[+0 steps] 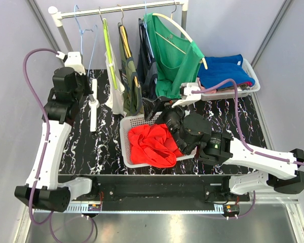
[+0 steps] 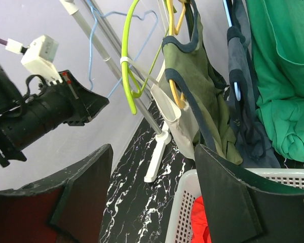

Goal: Remove the tank top from the hanger
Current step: Place the hanger at the clothesline.

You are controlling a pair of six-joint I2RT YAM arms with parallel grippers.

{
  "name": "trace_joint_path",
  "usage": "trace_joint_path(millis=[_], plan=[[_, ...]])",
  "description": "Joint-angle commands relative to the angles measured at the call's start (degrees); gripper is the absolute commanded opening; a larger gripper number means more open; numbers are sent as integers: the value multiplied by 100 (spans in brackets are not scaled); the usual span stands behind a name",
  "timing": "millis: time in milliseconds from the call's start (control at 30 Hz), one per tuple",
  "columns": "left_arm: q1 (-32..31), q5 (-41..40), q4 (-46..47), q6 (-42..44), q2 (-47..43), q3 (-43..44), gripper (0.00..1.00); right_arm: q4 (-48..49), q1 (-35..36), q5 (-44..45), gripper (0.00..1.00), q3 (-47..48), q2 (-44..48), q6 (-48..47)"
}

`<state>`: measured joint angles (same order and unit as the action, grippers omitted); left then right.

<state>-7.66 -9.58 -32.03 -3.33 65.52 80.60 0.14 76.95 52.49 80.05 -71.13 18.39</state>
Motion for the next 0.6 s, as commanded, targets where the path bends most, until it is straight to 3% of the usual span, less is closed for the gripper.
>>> trace_joint_path(millis=[0, 267, 567], plan=[[151, 589, -180, -264, 172, 500, 0, 12, 40, 227, 74, -95, 231, 173], [283, 756, -172, -379, 304, 598, 0, -172, 40, 200, 74, -121, 258, 296], [423, 774, -75, -528, 93, 36, 0, -164, 40, 227, 74, 27, 162, 156]])
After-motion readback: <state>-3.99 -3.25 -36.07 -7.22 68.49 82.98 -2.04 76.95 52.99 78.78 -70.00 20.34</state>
